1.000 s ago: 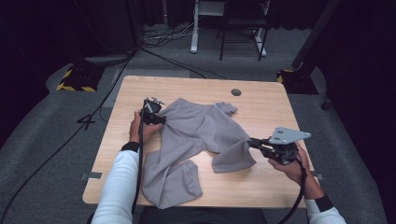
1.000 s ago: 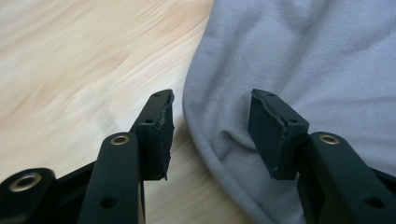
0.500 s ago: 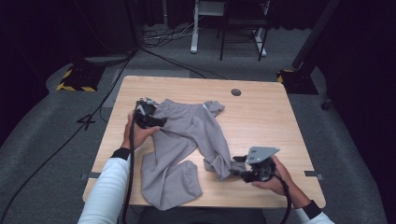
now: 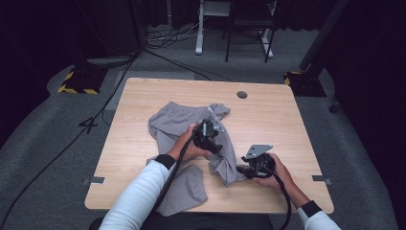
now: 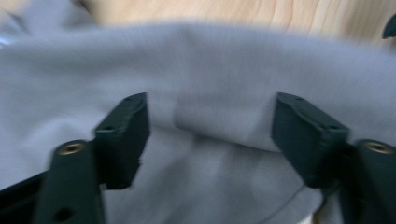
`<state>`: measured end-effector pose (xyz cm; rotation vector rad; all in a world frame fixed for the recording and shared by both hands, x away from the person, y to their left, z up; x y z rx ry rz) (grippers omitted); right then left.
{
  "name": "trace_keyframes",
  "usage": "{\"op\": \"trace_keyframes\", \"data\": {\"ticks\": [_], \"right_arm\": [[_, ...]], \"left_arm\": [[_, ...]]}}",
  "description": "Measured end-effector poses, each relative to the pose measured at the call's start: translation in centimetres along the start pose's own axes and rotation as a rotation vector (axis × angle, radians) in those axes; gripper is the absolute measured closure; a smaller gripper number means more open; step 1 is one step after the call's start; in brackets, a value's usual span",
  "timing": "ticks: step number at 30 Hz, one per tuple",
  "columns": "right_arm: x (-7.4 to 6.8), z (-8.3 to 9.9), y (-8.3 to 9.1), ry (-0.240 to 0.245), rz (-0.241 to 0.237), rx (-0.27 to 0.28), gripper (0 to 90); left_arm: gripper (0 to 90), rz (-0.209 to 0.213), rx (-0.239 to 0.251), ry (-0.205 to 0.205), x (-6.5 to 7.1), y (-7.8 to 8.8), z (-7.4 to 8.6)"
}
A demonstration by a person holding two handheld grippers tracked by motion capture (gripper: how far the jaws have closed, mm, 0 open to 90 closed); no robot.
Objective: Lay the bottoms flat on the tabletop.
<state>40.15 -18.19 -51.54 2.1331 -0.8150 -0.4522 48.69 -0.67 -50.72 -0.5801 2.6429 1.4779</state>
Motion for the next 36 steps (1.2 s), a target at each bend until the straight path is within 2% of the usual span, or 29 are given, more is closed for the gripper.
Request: {"op": "trace_keyframes", "data": {"ticks": [1, 3, 4, 5, 6, 9, 11, 12, 13, 14, 16, 18, 19, 20, 22, 23, 24, 25, 26, 27, 28, 29, 30, 32, 33, 34, 35, 36], "right_arm": [[0.1, 0.2, -0.3, -0.007, 0.016, -0.013, 54.8], [0.7, 0.5, -0.2, -0.040, 0.015, -0.019, 61.2], [0.9, 0.6, -0.1, -0.049, 0.028, -0.023, 63.6], [1.2, 0.8, 0.1, -0.066, 0.032, -0.027, 65.8], [1.5, 1.0, 0.3, -0.076, 0.046, -0.030, 66.4], [2.8, 1.8, 1.1, -0.123, 0.131, -0.038, 67.5], [4.0, 2.6, 1.9, -0.159, 0.198, -0.042, 67.7], [4.7, 3.0, 2.3, -0.183, 0.232, -0.045, 67.7], [5.4, 3.5, 2.8, -0.210, 0.261, -0.047, 66.9], [5.4, 3.5, 2.8, -0.210, 0.261, -0.047, 66.9], [6.8, 4.5, 3.7, -0.285, 0.307, -0.052, 65.8], [8.2, 5.5, 4.7, -0.354, 0.367, -0.067, 62.0], [9.0, 6.3, 5.4, -0.410, 0.392, -0.078, 58.9], [9.2, 6.5, 5.7, -0.423, 0.401, -0.086, 56.6], [9.4, 6.7, 5.9, -0.434, 0.411, -0.096, 54.7], [9.7, 6.5, 6.1, -0.430, 0.400, -0.096, 48.2], [9.7, 6.2, 6.1, -0.426, 0.403, -0.085, 46.2], [9.8, 5.7, 6.2, -0.403, 0.391, -0.050, 45.2], [9.8, 5.7, 6.2, -0.403, 0.391, -0.050, 45.2], [9.9, 5.1, 6.1, -0.369, 0.372, -0.007, 45.2], [10.1, 4.4, 6.0, -0.322, 0.367, 0.024, 43.3], [10.3, 3.9, 5.8, -0.298, 0.353, 0.051, 44.1], [11.2, 3.4, 5.0, -0.295, 0.333, 0.062, 44.9], [11.6, 3.3, 4.6, -0.293, 0.325, 0.060, 44.9], [12.4, 3.5, 3.5, -0.299, 0.299, 0.047, 47.4], [12.4, 3.5, 3.5, -0.299, 0.299, 0.047, 47.4], [12.6, 3.6, 3.2, -0.303, 0.287, 0.030, 47.2], [12.7, 3.9, 3.0, -0.305, 0.251, 0.041, 50.0]], "left_arm": [[32.0, -0.004, -0.017, 0.014, -0.2, -0.3, 0.4], [34.8, -0.036, -0.068, 0.052, -1.1, -0.9, 1.7], [36.4, -0.021, -0.048, 0.074, -1.4, -0.8, 2.1], [37.1, -0.030, -0.027, 0.142, -2.5, -0.5, 3.4], [38.8, -0.042, -0.028, 0.161, -3.1, -0.2, 4.0], [39.1, -0.097, -0.042, 0.236, -4.8, 0.6, 6.2], [39.1, -0.134, -0.063, 0.268, -5.8, 1.4, 7.6], [39.1, -0.134, -0.063, 0.268, -5.8, 1.4, 7.6], [39.2, -0.171, -0.084, 0.307, -6.7, 2.1, 9.0], [39.1, -0.171, -0.084, 0.307, -6.7, 2.1, 9.0], [39.0, -0.200, -0.098, 0.355, -7.4, 2.9, 10.5], [38.9, -0.216, -0.105, 0.384, -7.7, 3.5, 11.6], [38.5, -0.220, -0.103, 0.408, -7.7, 3.9, 12.2], [38.5, -0.221, -0.100, 0.409, -7.6, 4.1, 12.4], [38.3, -0.217, -0.096, 0.409, -7.3, 4.3, 12.7], [37.2, -0.213, -0.094, 0.407, -7.2, 4.4, 12.8], [35.9, -0.199, -0.069, 0.406, -6.7, 4.5, 12.8], [34.4, -0.198, -0.062, 0.398, -6.5, 4.7, 12.8], [33.9, -0.198, -0.062, 0.398, -6.5, 4.7, 12.8], [33.9, -0.214, -0.045, 0.390, -6.4, 5.0, 12.7], [33.3, -0.203, -0.016, 0.390, -6.2, 5.4, 12.7], [32.3, -0.195, 0.015, 0.394, -6.1, 5.9, 12.7], [32.1, -0.194, 0.044, 0.399, -5.9, 6.7, 13.0], [32.3, -0.197, 0.056, 0.401, -5.8, 7.1, 13.3], [32.9, -0.209, 0.064, 0.382, -5.4, 7.8, 14.1], [32.9, -0.209, 0.064, 0.382, -5.4, 7.8, 14.1], [32.9, -0.218, 0.064, 0.376, -5.2, 8.3, 14.8], [33.2, -0.214, 0.070, 0.386, -5.1, 8.5, 15.2]]}}
Point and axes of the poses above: each handheld gripper's, and its own axes: y roughly backward along the jaws, z roughly out of its underside, x roughly to its right, the point moved 5 cm from there along -y, roughly forward along the jaws, and after that the axes turned 14 degrees about -y, right-handed, at the moved point
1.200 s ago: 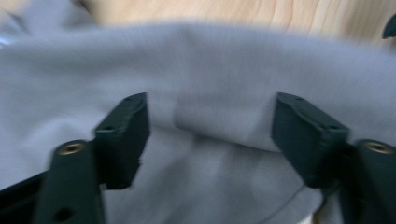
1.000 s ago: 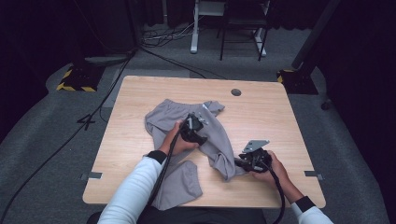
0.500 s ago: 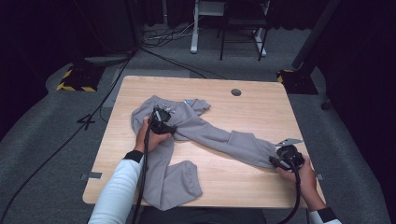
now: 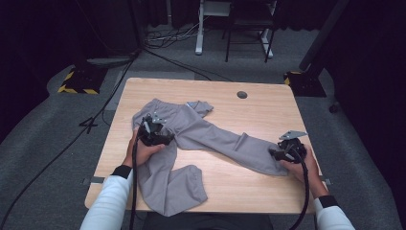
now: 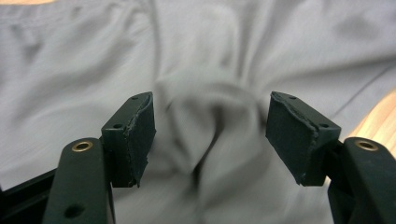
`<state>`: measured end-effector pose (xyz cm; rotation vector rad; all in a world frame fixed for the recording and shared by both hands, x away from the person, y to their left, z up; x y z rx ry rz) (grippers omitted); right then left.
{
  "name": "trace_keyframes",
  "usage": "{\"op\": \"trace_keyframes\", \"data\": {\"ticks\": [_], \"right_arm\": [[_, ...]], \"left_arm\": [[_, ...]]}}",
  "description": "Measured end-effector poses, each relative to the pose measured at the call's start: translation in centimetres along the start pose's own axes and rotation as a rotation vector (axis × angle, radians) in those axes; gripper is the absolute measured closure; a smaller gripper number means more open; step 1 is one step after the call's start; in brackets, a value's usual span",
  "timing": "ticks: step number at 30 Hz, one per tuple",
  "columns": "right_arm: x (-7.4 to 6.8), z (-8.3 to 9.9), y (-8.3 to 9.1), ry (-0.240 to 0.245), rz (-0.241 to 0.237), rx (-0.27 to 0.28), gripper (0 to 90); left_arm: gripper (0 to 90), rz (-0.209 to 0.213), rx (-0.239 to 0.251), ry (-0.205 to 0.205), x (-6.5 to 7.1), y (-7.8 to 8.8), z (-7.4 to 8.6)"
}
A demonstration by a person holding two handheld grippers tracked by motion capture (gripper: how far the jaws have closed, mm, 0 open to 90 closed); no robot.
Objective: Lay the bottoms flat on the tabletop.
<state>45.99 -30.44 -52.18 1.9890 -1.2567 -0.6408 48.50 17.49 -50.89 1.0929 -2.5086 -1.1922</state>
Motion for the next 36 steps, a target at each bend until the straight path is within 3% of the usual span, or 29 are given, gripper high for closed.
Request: {"op": "trace_keyframes", "data": {"ticks": [1, 3, 5, 7, 9, 10, 11, 14, 15, 16, 17, 19, 20, 21, 22, 23, 24, 25, 26, 27, 28, 29, 30, 31, 32, 33, 34, 36], "right_arm": [[0.2, 0.3, 0.3, -0.026, -0.006, -0.016, 50.1], [0.1, 1.0, 1.1, -0.006, -0.005, -0.044, 50.4], [-0.1, 1.5, 1.5, 0.005, -0.004, -0.048, 52.1], [-1.7, 3.6, 3.2, 0.007, -0.065, -0.091, 53.3], [-2.2, 4.2, 3.6, 0.010, -0.082, -0.097, 53.9], [-4.2, 5.7, 4.8, 0.048, -0.139, -0.118, 53.8], [-4.2, 5.7, 4.8, 0.048, -0.139, -0.118, 53.8], [-8.6, 7.6, 6.3, 0.136, -0.237, -0.180, 53.6], [-8.6, 7.6, 6.3, 0.136, -0.237, -0.180, 53.6], [-10.5, 8.1, 6.8, 0.171, -0.306, -0.217, 53.6], [-13.3, 8.7, 7.3, 0.248, -0.391, -0.260, 52.3], [-15.3, 8.8, 7.5, 0.316, -0.450, -0.283, 50.2], [-15.3, 8.8, 7.5, 0.316, -0.450, -0.283, 50.2], [-16.1, 8.4, 7.8, 0.342, -0.476, -0.274, 49.2], [-16.6, 6.5, 7.9, 0.366, -0.504, -0.190, 47.6], [-16.6, 6.5, 7.9, 0.366, -0.504, -0.190, 47.6], [-16.5, 5.6, 7.8, 0.361, -0.492, -0.153, 46.5], [-15.3, 3.1, 6.7, 0.366, -0.409, -0.054, 45.5], [-14.4, 1.8, 5.7, 0.336, -0.373, -0.024, 45.5], [-14.4, 1.8, 5.7, 0.336, -0.373, -0.024, 45.5], [-13.3, 0.5, 4.4, 0.298, -0.329, 0.007, 45.9], [-11.7, -1.1, 2.6, 0.230, -0.287, 0.032, 47.1], [-10.3, -2.3, 0.4, 0.194, -0.239, 0.028, 46.9], [-10.3, -2.3, 0.4, 0.194, -0.239, 0.028, 46.9], [-9.6, -3.0, -1.4, 0.158, -0.230, 0.014, 46.9], [-9.6, -3.0, -1.4, 0.158, -0.230, 0.014, 46.9], [-9.3, -3.4, -2.7, 0.182, -0.164, 0.013, 47.7], [-9.2, -3.5, -3.2, 0.174, -0.167, 0.007, 47.5]], "left_arm": [[34.2, -0.004, -0.001, 0.006, -0.2, 0.2, 0.4], [34.2, -0.016, -0.011, 0.028, -1.0, 0.9, 2.0], [34.2, -0.021, -0.015, 0.038, -1.2, 1.1, 2.6], [34.1, -0.015, -0.012, 0.060, -1.2, 1.4, 3.5], [33.7, -0.018, -0.024, 0.064, -1.0, 1.5, 4.1], [33.1, -0.009, -0.038, 0.058, -0.5, 1.6, 4.6], [32.5, -0.009, -0.038, 0.058, -0.5, 1.6, 4.6], [31.5, 0.012, -0.032, 0.047, 1.1, 1.6, 4.9], [30.3, 0.012, -0.032, 0.047, 1.1, 1.6, 4.9], [30.3, 0.005, -0.037, 0.027, 1.5, 1.5, 4.8], [29.6, -0.002, -0.036, 0.012, 2.1, 1.4, 4.7], [28.8, 0.031, -0.032, -0.020, 3.7, 1.3, 4.2], [28.8, 0.031, -0.032, -0.020, 3.7, 1.3, 4.2], [28.8, 0.049, -0.024, -0.033, 4.7, 1.2, 3.9], [28.7, 0.055, -0.025, -0.042, 5.1, 1.2, 3.8], [28.7, 0.062, -0.024, -0.050, 5.5, 1.2, 3.6], [28.5, 0.073, -0.025, -0.057, 6.2, 1.2, 3.4], [28.5, 0.087, -0.027, -0.070, 7.0, 1.4, 3.3], [28.5, 0.087, -0.027, -0.070, 7.0, 1.4, 3.3], [28.5, 0.103, -0.029, -0.069, 7.5, 1.6, 3.3], [28.6, 0.121, -0.021, -0.057, 8.1, 1.9, 3.4], [28.6, 0.127, -0.024, -0.059, 8.3, 2.0, 3.5], [29.6, 0.142, -0.022, -0.063, 8.8, 2.4, 3.6], [29.6, 0.153, -0.019, -0.065, 9.1, 2.6, 3.7], [29.9, 0.166, -0.010, -0.066, 9.6, 3.0, 3.9], [29.9, 0.171, -0.009, -0.071, 9.9, 3.2, 4.1], [29.6, 0.176, 0.000, -0.071, 10.3, 3.8, 4.1], [28.9, 0.173, 0.012, -0.070, 10.3, 4.0, 4.1]]}}
Point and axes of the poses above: each handheld gripper's, and its own axes: y roughly backward along the jaws, z roughly out of its underside, x roughly to its right, the point moved 5 cm from there along -y, roughly forward along the jaws, and after that the axes turned 14 degrees about -y, right-handed, at the moved point
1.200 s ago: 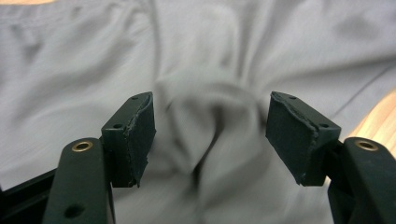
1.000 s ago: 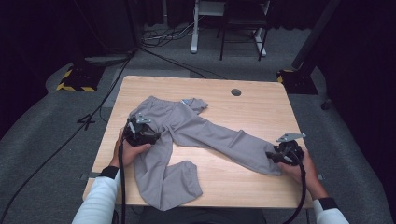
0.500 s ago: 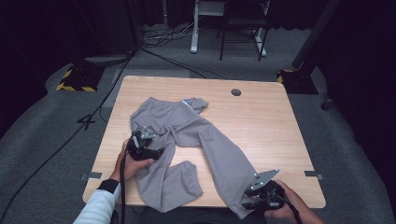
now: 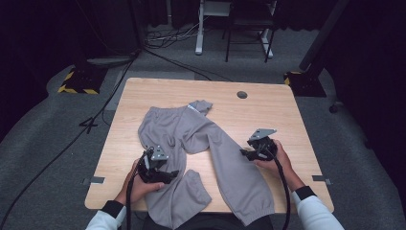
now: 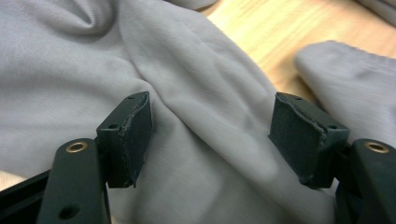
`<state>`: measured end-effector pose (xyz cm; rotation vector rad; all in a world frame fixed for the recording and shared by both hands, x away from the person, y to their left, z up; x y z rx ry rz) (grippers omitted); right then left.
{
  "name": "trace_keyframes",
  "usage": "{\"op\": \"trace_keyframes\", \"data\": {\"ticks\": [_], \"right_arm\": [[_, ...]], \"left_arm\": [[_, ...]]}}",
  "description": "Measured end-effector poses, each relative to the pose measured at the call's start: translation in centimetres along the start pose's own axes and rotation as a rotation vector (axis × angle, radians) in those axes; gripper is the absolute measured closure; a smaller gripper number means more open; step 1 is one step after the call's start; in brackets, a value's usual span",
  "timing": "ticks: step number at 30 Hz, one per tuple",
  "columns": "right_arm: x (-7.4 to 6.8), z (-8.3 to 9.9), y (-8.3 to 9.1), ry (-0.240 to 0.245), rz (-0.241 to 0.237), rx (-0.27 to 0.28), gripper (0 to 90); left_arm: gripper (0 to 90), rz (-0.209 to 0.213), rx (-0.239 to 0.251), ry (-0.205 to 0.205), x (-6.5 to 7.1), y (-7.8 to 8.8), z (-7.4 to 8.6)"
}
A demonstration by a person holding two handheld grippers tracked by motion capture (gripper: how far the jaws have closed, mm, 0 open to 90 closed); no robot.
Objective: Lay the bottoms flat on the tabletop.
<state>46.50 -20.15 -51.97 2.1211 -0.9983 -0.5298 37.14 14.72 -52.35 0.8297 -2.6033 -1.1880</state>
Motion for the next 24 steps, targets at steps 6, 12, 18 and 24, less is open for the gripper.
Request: {"op": "trace_keyframes", "data": {"ticks": [6, 12, 18, 24], "right_arm": [[0.0, 0.5, -0.2, -0.051, -0.075, -0.013, 69.0], [-0.8, 2.0, 1.3, -0.012, -0.098, -0.070, 86.9], [-1.4, 5.2, 4.4, 0.007, -0.107, -0.121, 87.9], [-2.8, 8.5, 7.3, 0.021, -0.159, -0.171, 87.9]], "left_arm": [[27.3, -0.082, 0.025, 0.044, -3.4, 0.2, -0.1], [28.7, -0.149, 0.026, 0.092, -7.2, -1.3, -0.4], [28.6, -0.199, -0.014, 0.121, -9.9, -3.8, -1.2], [28.5, -0.228, 0.000, 0.133, -10.9, -4.7, -1.9]]}}
Point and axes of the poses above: each handheld gripper's, and its own axes: y roughly backward along the jaws, z roughly out of its underside, x roughly to its right, the point moved 5 cm from there along -y, roughly forward along the jaws, and after that the axes turned 14 degrees about -y, right-handed, at the moved point
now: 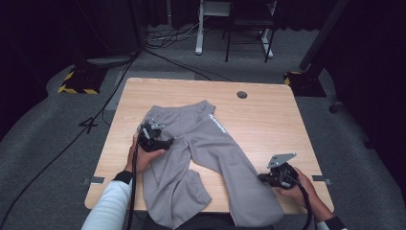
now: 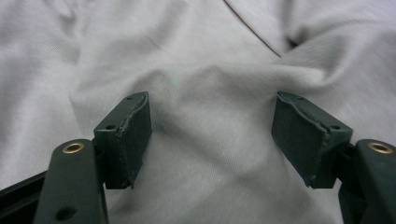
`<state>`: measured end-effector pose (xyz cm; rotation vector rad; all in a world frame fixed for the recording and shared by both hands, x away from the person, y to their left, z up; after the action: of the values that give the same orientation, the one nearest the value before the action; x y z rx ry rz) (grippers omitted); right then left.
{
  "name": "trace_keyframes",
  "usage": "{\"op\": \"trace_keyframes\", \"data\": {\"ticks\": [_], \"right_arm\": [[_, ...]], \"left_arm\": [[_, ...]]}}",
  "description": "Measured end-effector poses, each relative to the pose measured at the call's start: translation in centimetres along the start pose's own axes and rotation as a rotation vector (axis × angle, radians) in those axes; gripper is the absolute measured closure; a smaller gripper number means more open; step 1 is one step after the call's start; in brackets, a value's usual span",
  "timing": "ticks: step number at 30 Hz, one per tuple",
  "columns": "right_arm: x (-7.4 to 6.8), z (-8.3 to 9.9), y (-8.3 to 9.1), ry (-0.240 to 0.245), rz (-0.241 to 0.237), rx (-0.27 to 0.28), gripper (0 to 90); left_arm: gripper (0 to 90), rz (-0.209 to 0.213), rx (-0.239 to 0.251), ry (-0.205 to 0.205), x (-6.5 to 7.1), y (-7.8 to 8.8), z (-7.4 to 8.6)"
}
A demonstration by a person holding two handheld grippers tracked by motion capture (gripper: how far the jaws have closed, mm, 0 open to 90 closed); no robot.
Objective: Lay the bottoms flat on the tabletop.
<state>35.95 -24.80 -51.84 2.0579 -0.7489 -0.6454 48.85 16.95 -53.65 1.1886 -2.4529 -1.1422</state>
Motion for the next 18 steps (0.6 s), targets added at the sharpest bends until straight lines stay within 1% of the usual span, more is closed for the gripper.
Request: {"op": "trace_keyframes", "data": {"ticks": [1, 3, 4, 5, 6, 7, 8, 9, 10, 11, 12, 13, 14, 15, 16, 17, 18], "right_arm": [[-1.2, 1.1, 0.4, 0.022, -0.057, -0.030, 87.4], [-2.4, 1.7, 0.6, 0.059, -0.109, -0.065, 85.7], [-2.4, 1.7, 0.6, 0.059, -0.109, -0.065, 85.7], [-3.1, 1.9, 0.6, 0.086, -0.132, -0.084, 82.5], [-3.9, 1.9, 0.7, 0.112, -0.165, -0.099, 77.5], [-4.5, 1.1, 0.8, 0.146, -0.163, -0.074, 67.5], [-4.3, 0.5, 0.8, 0.141, -0.152, -0.050, 62.1], [-3.8, -0.6, 0.9, 0.117, -0.133, 0.001, 62.1], [-3.8, -0.6, 0.9, 0.117, -0.133, 0.001, 62.1], [-3.4, -1.3, 1.0, 0.103, -0.123, 0.032, 60.7], [-2.8, -2.3, 0.9, 0.078, -0.094, 0.069, 55.8], [-1.7, -3.9, 0.5, 0.029, -0.041, 0.118, 55.2], [-1.3, -4.7, 0.1, 0.011, -0.023, 0.135, 55.7], [-0.8, -5.5, -0.3, 0.006, -0.001, 0.152, 54.2], [-0.1, -6.7, -1.2, 0.018, 0.065, 0.177, 52.5], [0.6, -7.7, -2.0, 0.000, 0.102, 0.186, 53.1], [1.2, -8.6, -2.9, -0.033, 0.108, 0.192, 53.0]], "left_arm": [[28.3, 0.005, -0.005, 0.000, -0.1, -0.2, -0.2], [28.3, -0.003, -0.014, 0.016, -0.3, -0.6, -0.6], [28.3, -0.006, -0.018, 0.015, -0.4, -0.8, -0.9], [28.4, 0.000, -0.011, 0.004, -0.3, -1.1, -1.1], [28.5, 0.003, -0.008, 0.005, -0.2, -1.2, -1.3], [28.4, 0.006, -0.014, 0.007, -0.1, -1.3, -1.4], [28.4, 0.005, -0.019, 0.004, 0.0, -1.3, -1.5], [28.4, 0.018, -0.018, -0.012, 0.3, -1.3, -1.6], [28.3, 0.018, -0.018, -0.012, 0.3, -1.3, -1.6], [28.3, 0.026, -0.022, -0.018, 0.5, -1.2, -1.6], [28.3, 0.036, -0.028, -0.026, 0.8, -0.9, -1.5], [28.2, 0.041, -0.032, -0.038, 0.9, -0.8, -1.4], [28.1, 0.049, -0.033, -0.037, 1.2, -0.6, -1.3], [28.1, 0.060, -0.035, -0.065, 1.4, -0.3, -1.1], [28.4, 0.073, -0.032, -0.069, 1.7, -0.1, -0.9], [28.4, 0.080, -0.029, -0.070, 1.9, 0.1, -0.7], [28.4, 0.085, -0.030, -0.074, 2.0, 0.3, -0.5]]}}
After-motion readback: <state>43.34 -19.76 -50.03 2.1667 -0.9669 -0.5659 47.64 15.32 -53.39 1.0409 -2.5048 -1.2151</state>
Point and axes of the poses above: each handheld gripper's, and its own axes: y roughly backward along the jaws, z roughly out of its underside, x roughly to its right, the point moved 5 cm from there along -y, roughly forward along the jaws, and after that the axes turned 14 degrees about -y, right-handed, at the moved point
